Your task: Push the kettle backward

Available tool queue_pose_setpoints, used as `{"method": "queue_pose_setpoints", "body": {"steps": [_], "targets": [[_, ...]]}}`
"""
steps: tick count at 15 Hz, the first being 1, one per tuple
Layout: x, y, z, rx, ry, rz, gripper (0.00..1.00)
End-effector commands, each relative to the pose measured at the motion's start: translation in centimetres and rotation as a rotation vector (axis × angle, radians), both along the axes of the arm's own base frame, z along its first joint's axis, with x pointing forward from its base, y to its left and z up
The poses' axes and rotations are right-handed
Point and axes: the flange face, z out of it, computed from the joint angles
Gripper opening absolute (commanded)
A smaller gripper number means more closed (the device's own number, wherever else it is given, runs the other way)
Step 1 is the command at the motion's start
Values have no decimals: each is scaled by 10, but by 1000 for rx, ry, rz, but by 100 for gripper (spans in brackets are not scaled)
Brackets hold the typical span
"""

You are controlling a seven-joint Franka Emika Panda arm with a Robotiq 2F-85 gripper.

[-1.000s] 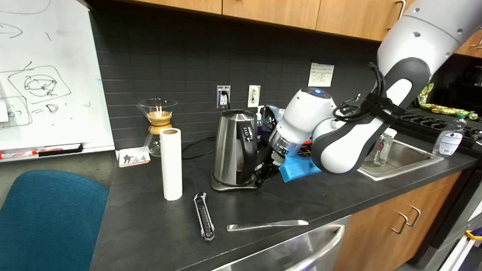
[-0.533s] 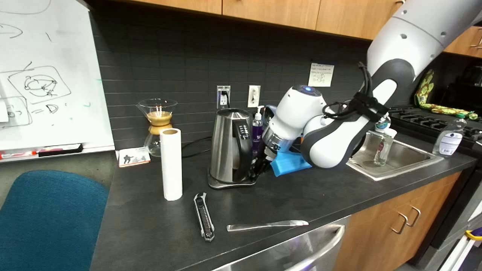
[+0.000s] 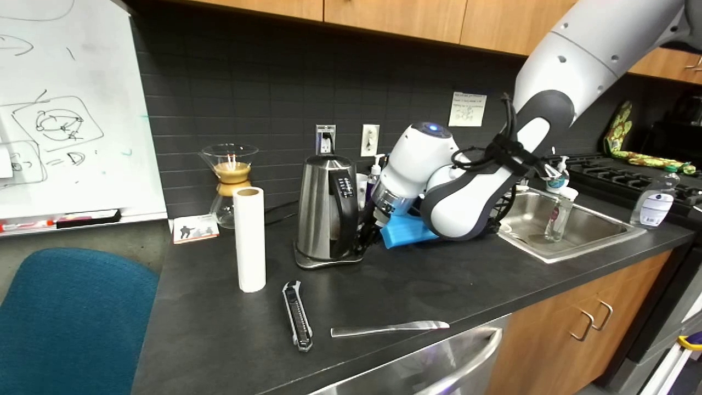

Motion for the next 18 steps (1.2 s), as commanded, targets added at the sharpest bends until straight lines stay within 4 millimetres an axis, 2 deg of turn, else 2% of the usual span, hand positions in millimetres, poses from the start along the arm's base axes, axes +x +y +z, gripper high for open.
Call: {"method": "queue_pose_setpoints", "body": {"steps": [1, 18], "targets": [[31, 1, -3, -5, -10, -13, 0], [127, -8, 9, -9, 8, 25, 0]]}}
